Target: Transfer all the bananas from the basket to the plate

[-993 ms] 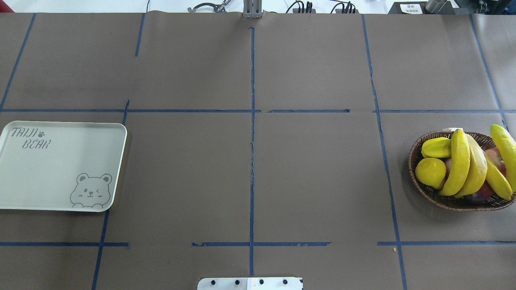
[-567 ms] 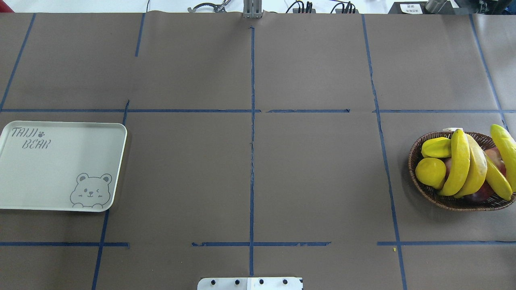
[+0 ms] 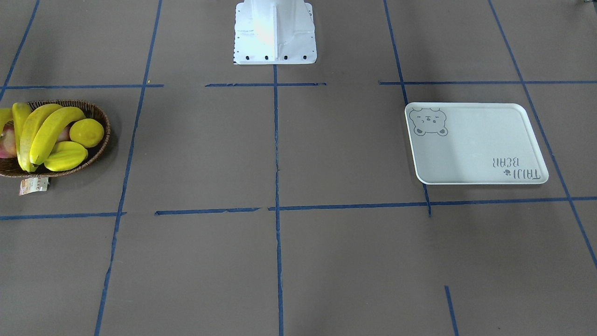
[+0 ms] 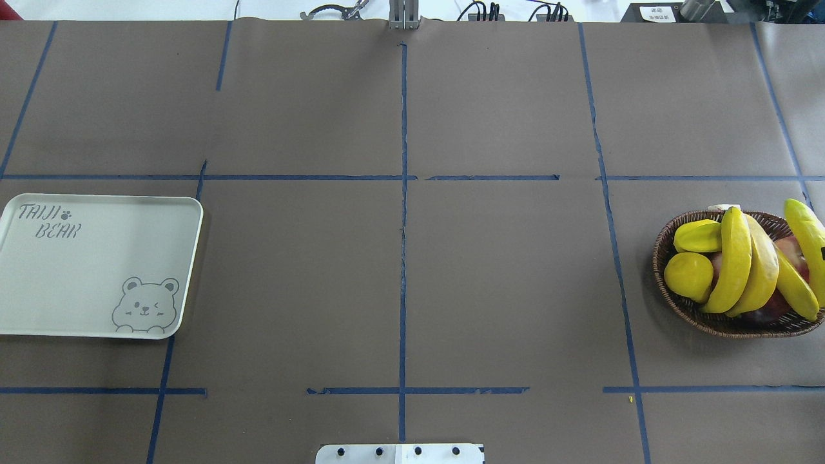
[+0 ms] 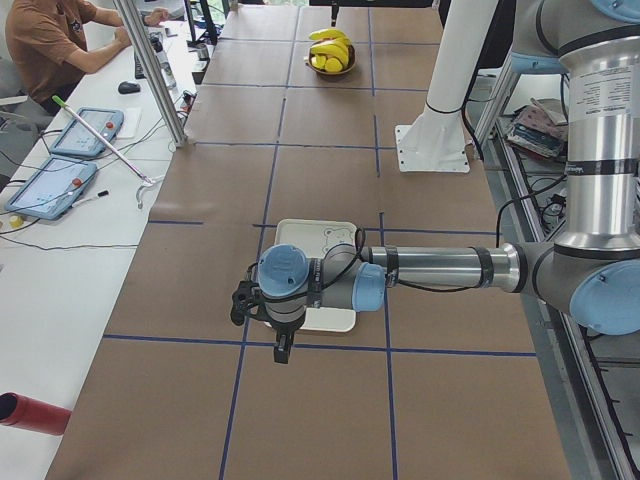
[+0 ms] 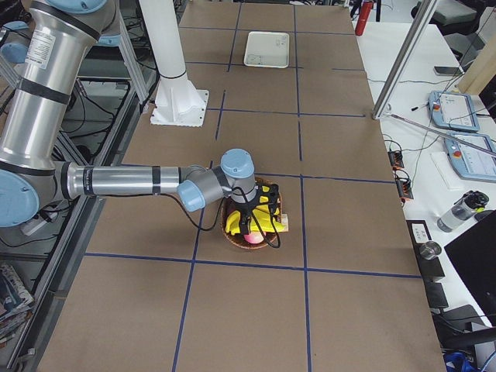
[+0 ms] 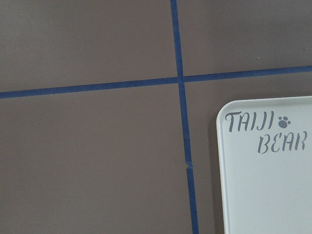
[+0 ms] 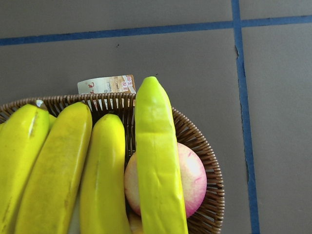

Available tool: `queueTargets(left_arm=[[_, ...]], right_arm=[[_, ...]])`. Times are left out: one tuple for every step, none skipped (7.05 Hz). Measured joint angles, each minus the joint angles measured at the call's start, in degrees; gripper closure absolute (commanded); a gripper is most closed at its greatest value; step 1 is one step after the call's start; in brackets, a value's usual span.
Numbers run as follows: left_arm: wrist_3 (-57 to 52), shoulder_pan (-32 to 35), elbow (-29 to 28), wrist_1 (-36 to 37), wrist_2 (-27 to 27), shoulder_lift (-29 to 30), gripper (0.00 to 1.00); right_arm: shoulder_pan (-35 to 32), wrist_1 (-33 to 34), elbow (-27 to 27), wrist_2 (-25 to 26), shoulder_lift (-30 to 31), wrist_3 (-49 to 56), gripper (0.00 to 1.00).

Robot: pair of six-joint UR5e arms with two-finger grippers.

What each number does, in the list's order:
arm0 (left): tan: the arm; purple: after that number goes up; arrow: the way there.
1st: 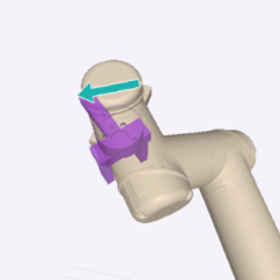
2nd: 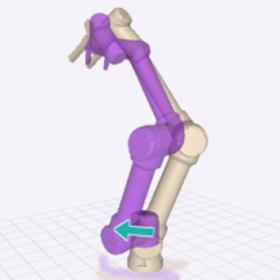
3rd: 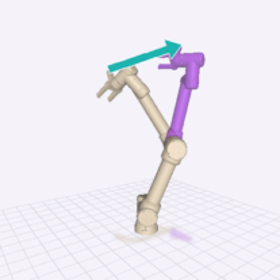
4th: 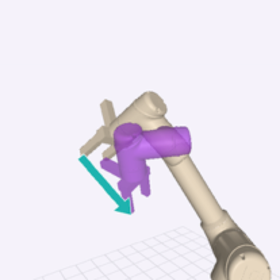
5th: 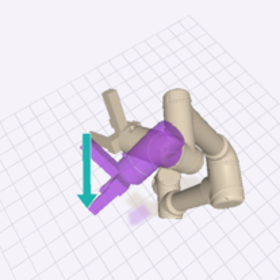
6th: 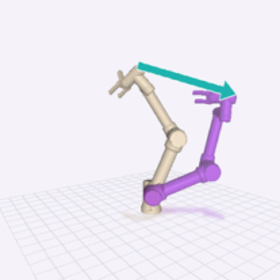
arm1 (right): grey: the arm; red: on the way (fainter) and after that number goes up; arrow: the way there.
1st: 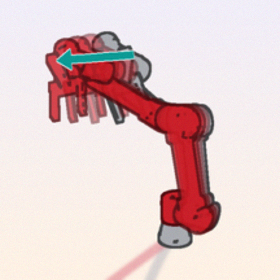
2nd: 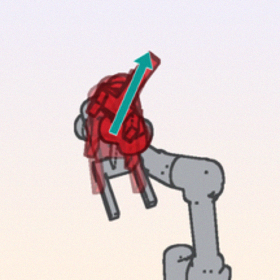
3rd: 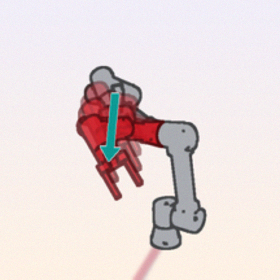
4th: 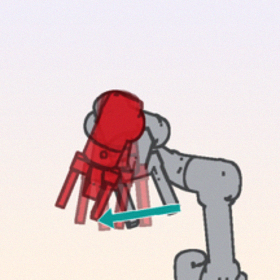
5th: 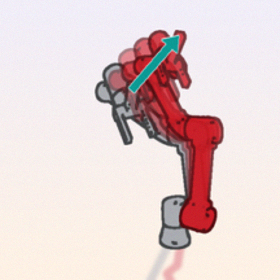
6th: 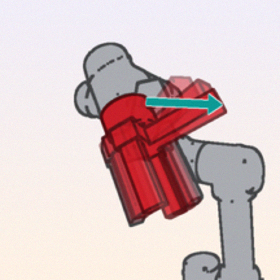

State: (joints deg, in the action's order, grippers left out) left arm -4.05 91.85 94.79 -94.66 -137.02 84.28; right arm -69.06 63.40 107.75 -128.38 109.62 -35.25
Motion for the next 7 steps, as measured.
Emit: queueTargets(left_arm=[[0.0, 0.0, 0.0, 0.0, 0.0, 0.0, 0.0], [0.0, 0.0, 0.1, 0.0, 0.0, 0.0, 0.0], [0.0, 0.0, 0.1, 0.0, 0.0, 0.0, 0.0], [-0.1, 0.0, 0.0, 0.0, 0.0, 0.0, 0.0], [-0.1, 0.0, -0.1, 0.0, 0.0, 0.0, 0.0], [-0.1, 0.0, -0.1, 0.0, 0.0, 0.0, 0.0], [-0.1, 0.0, -0.1, 0.0, 0.0, 0.0, 0.0]], right_arm=[[1.3, -0.1, -0.9, 0.2, -0.2, -0.2, 0.01], [2.3, -0.1, -1.4, 0.2, -0.2, -0.3, 0.04], [3.1, -0.1, -1.7, 0.2, -0.3, -0.3, 0.05], [3.5, -0.1, -1.9, 0.2, -0.3, -0.3, 0.05], [3.7, -0.1, -2.1, 0.2, -0.3, -0.3, 0.05], [3.7, 0.0, -2.3, 0.2, -0.3, -0.2, 0.05], [3.7, 0.0, -2.5, 0.2, -0.3, -0.2, 0.06]])
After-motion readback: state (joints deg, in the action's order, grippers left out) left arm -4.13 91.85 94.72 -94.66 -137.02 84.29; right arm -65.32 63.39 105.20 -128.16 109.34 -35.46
